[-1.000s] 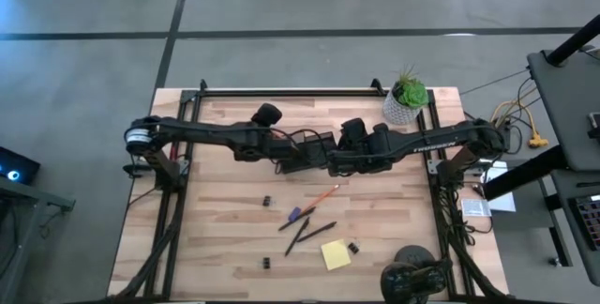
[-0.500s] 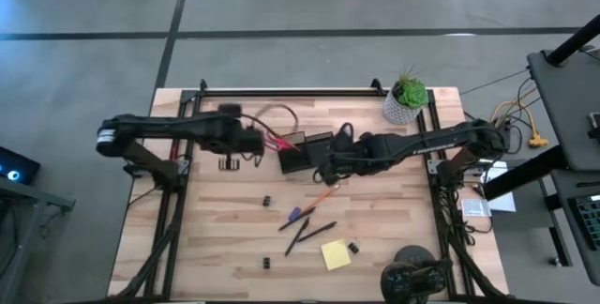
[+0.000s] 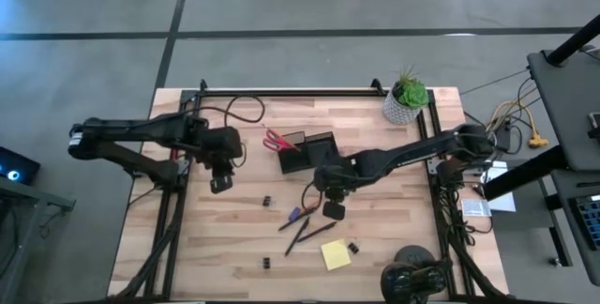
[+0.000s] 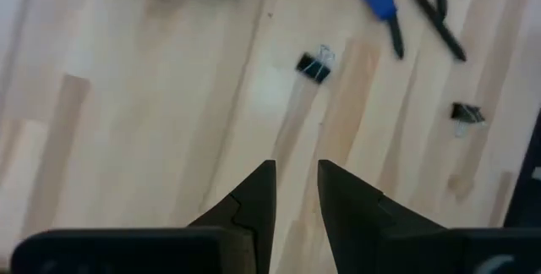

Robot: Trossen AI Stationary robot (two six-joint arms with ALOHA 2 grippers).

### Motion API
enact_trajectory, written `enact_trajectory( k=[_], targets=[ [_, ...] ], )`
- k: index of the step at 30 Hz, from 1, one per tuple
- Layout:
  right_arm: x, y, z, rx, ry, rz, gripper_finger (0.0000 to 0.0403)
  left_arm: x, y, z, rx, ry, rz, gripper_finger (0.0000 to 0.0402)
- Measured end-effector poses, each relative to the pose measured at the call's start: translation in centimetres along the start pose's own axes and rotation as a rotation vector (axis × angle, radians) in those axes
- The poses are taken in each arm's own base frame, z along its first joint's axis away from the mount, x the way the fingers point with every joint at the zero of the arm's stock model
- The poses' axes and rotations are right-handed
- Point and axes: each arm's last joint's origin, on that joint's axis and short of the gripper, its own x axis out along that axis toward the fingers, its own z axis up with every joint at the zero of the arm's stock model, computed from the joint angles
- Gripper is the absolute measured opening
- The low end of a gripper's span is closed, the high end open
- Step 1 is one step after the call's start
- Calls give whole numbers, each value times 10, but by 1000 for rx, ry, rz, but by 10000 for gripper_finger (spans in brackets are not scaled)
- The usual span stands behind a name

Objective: Pick and place office supplies into organizer
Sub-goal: Put the top binder clip into the bottom left section of the desk organizer

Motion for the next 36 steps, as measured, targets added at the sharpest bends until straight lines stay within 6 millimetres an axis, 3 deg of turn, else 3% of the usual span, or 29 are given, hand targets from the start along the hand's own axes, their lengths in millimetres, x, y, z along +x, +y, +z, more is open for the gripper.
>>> enact_trajectory(
  k=[6, 10, 16, 28, 32, 36],
  targets=[
    [13, 12, 24, -142, -15, 2, 88, 29, 5, -17, -47, -69, -120, 73],
    [22, 25, 28, -322, 25, -2, 109, 47, 8, -34, -19, -71, -140, 73],
    [40, 43, 37, -586, 33, 13, 124, 54, 13, -52, -68, -93, -138, 73],
    [94, 60, 85, -741, -87, -24, 112, 59, 23, -66, -224, -178, -69, 73],
    [102, 63, 101, -698, -133, -142, 105, 56, 24, -67, -216, -194, -76, 73],
    [102, 55, 115, -382, -162, -151, 105, 51, 24, -70, -213, -217, -89, 73]
  ],
)
